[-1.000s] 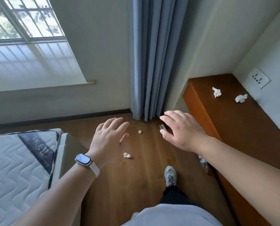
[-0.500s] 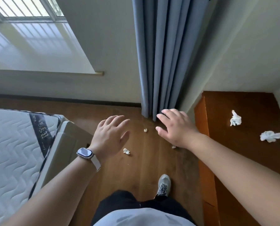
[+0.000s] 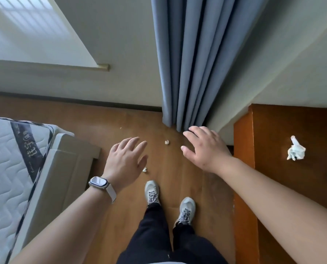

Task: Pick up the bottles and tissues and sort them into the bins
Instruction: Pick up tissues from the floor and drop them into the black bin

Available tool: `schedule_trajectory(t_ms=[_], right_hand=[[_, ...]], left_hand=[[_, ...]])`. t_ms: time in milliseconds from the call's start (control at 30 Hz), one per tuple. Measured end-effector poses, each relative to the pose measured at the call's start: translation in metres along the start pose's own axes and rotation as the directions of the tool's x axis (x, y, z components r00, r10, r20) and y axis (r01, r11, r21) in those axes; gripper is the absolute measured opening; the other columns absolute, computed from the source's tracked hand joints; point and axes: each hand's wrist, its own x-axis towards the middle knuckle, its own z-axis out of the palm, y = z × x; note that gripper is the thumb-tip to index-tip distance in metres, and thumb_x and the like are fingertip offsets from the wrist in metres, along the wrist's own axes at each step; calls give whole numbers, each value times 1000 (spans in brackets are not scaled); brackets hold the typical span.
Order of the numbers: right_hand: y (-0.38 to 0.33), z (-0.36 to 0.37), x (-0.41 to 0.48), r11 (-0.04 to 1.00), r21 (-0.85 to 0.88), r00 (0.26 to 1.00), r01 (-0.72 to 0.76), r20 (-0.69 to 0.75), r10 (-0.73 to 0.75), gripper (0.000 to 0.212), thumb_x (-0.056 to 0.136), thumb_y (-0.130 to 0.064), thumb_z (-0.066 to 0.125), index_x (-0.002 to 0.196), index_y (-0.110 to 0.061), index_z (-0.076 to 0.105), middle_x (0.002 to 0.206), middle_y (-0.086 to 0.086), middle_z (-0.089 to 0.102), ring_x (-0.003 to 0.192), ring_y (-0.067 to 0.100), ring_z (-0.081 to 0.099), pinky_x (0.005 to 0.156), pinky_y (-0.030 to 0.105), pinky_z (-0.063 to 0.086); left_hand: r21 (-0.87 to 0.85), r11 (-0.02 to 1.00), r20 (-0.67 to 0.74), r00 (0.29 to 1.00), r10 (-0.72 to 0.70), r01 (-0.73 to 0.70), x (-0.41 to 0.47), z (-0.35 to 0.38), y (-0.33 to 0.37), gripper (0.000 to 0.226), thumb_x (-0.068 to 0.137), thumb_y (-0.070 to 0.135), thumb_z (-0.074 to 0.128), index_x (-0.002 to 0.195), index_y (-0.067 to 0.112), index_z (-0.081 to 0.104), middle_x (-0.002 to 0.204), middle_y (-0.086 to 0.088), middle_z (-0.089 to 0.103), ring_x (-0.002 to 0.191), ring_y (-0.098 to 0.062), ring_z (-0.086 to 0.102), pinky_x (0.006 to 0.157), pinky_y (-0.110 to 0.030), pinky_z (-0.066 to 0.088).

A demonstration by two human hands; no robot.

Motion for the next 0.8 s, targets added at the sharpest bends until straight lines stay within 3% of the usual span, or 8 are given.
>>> schedule_trajectory(t_ms=[267, 400, 633, 800], right_hand=[[25, 132, 81, 1000, -18, 990, -6, 140, 8, 58, 83, -53, 37, 120, -15, 59, 126, 6, 56, 114, 29, 51, 89, 47, 46], [47, 243, 124, 999, -28, 981, -26, 190, 31, 50, 88, -47, 48, 126, -16, 55, 134, 5, 50, 122, 28, 45, 96, 45, 38], [104, 466, 182, 993, -109, 937, -51, 340, 85, 53, 93, -49, 41, 138, -21, 41, 144, 2, 38, 131, 24, 35, 104, 42, 31], [144, 589, 223, 988, -146, 925, -44, 367, 96, 56, 93, -49, 41, 143, -23, 36, 147, 2, 35, 133, 25, 34, 106, 42, 33]], left_hand=[[-54, 993, 96, 990, -100, 106, 38, 146, -54, 45, 91, 43, 48, 129, 23, 57, 135, -6, 57, 125, -28, 49, 96, -44, 41], [-41, 990, 172, 977, -126, 135, 53, 263, -93, 43, 90, 42, 49, 126, 21, 58, 133, -8, 58, 124, -31, 51, 95, -46, 42], [-64, 991, 296, 950, -97, 122, 56, 502, -155, 45, 84, 32, 68, 126, 18, 59, 129, -11, 60, 115, -35, 56, 84, -46, 49], [-111, 982, 384, 918, -101, 155, 52, 642, -192, 49, 83, 34, 67, 127, 17, 55, 121, -12, 59, 94, -37, 60, 67, -43, 54]])
